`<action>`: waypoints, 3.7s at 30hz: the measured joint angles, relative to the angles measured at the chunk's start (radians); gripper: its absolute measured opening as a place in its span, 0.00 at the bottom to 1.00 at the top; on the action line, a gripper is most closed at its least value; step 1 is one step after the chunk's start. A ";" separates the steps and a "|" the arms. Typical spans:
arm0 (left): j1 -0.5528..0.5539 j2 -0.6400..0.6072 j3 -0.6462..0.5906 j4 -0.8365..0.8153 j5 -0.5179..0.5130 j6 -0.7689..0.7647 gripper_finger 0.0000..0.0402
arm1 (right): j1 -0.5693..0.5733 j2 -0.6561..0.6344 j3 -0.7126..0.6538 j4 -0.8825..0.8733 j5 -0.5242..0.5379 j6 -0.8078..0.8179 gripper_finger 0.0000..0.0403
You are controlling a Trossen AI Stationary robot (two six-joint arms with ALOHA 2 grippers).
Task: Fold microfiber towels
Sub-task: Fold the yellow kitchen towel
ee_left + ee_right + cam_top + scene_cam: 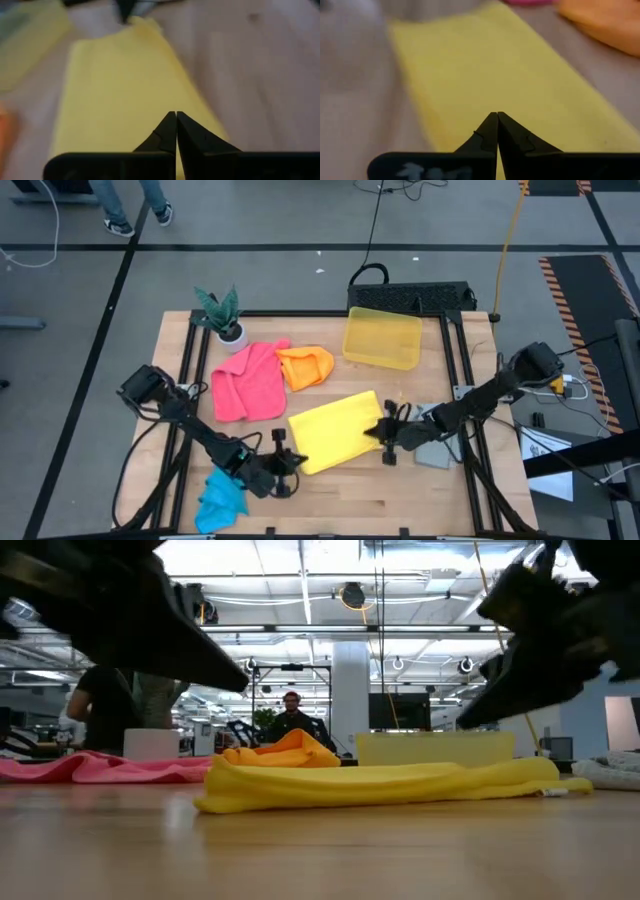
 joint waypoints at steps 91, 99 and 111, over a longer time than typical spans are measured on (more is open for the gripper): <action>0.050 0.135 0.142 -0.267 0.186 -0.088 0.03 | 0.217 0.492 0.416 0.060 -0.110 -0.241 0.36; 0.049 0.135 0.142 -0.248 0.184 -0.078 0.01 | 0.229 0.553 0.462 -0.020 -0.017 -0.186 0.34; -0.039 0.135 0.142 -0.041 0.002 0.398 0.02 | 0.221 0.549 0.462 -0.089 -0.001 -0.101 0.03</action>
